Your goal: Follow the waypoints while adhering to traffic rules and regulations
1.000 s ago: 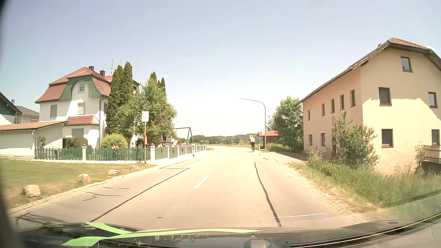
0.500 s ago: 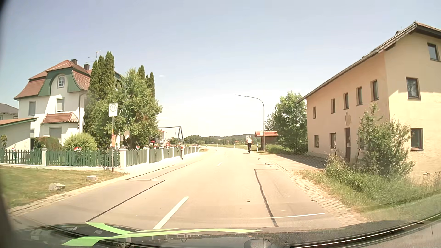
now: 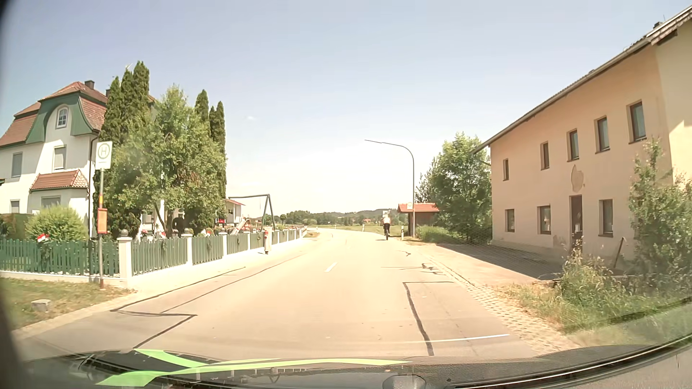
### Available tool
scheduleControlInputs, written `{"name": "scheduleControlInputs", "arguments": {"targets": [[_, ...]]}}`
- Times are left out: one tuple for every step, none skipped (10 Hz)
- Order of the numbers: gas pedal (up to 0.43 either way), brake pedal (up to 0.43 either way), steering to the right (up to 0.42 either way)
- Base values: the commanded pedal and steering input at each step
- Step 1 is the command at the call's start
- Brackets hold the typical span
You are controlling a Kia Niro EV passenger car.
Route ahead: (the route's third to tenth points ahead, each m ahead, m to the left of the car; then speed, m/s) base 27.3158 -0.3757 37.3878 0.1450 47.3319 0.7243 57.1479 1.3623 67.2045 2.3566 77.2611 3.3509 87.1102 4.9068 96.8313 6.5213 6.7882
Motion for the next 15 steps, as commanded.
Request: {"name": "scheduleControlInputs", "arguments": {"targets": [[0.020, 0.000, 0.007], [0.028, 0.000, 0.007], [0.059, 0.000, 0.006], [0.098, 0.000, 0.006], [0.098, 0.000, 0.006], [0.110, 0.000, 0.006], [0.118, 0.000, 0.006], [0.130, 0.000, 0.005], [0.130, 0.000, 0.004], [0.130, 0.000, 0.003], [0.130, 0.000, 0.002], [0.130, 0.000, 0.001], [0.130, 0.000, 0.001], [0.130, 0.000, 0.001], [0.130, 0.000, 0.000]]}}
